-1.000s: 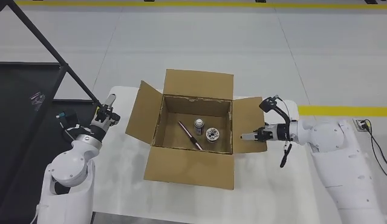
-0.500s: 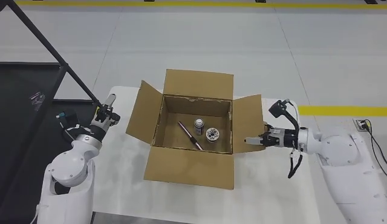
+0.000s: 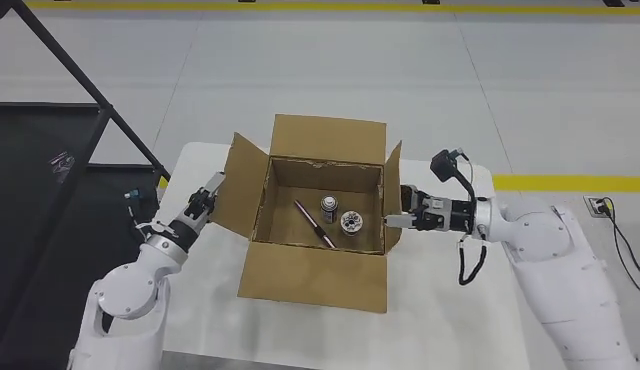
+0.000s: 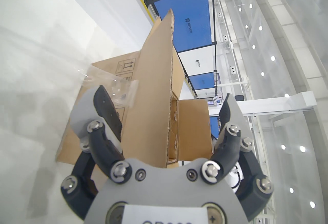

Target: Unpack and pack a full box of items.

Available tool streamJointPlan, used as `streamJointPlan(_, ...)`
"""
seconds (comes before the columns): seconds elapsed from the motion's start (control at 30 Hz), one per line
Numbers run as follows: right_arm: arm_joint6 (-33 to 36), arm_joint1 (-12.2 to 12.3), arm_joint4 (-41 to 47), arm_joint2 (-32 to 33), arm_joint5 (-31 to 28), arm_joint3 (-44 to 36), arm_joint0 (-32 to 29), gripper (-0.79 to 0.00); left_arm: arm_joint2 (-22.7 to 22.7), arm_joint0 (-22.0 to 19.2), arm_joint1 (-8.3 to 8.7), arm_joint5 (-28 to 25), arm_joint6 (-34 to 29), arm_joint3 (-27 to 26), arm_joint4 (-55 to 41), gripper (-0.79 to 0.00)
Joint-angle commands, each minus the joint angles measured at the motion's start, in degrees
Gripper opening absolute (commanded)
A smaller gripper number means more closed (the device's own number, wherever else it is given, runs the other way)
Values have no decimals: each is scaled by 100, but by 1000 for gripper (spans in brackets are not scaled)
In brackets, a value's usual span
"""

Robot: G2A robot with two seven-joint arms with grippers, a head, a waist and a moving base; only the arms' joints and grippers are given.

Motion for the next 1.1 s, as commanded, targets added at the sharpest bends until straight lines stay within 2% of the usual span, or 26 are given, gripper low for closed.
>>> streamJointPlan(0.0,-189,-42,-47,-208,46,115,129,0,51,30,10,25,-74,-101,-74,0)
streamJointPlan(0.17,-756,-146,-230,-593,217,389,382,0,217,79,24,41,-209,-272,-257,0)
streamJointPlan(0.2,-848,-168,-311,-677,319,458,428,0,251,81,26,55,-232,-285,-301,0)
streamJointPlan(0.27,-1310,-216,-682,-789,998,616,554,0,337,68,31,75,-243,-300,-317,0)
streamJointPlan(0.4,-1554,-334,-540,-1109,1120,995,747,0,553,20,36,98,-264,-262,-316,0)
streamJointPlan(0.57,-1534,-475,-75,-1411,709,1703,1011,0,779,-50,40,136,-234,-181,-309,0)
streamJointPlan(0.77,-1521,-645,73,-1768,466,2357,1333,0,997,-148,49,167,-193,-78,-275,0)
streamJointPlan(1.07,-1485,-797,-8,-2077,-335,2845,1638,0,1289,-277,62,229,-93,89,-137,0)
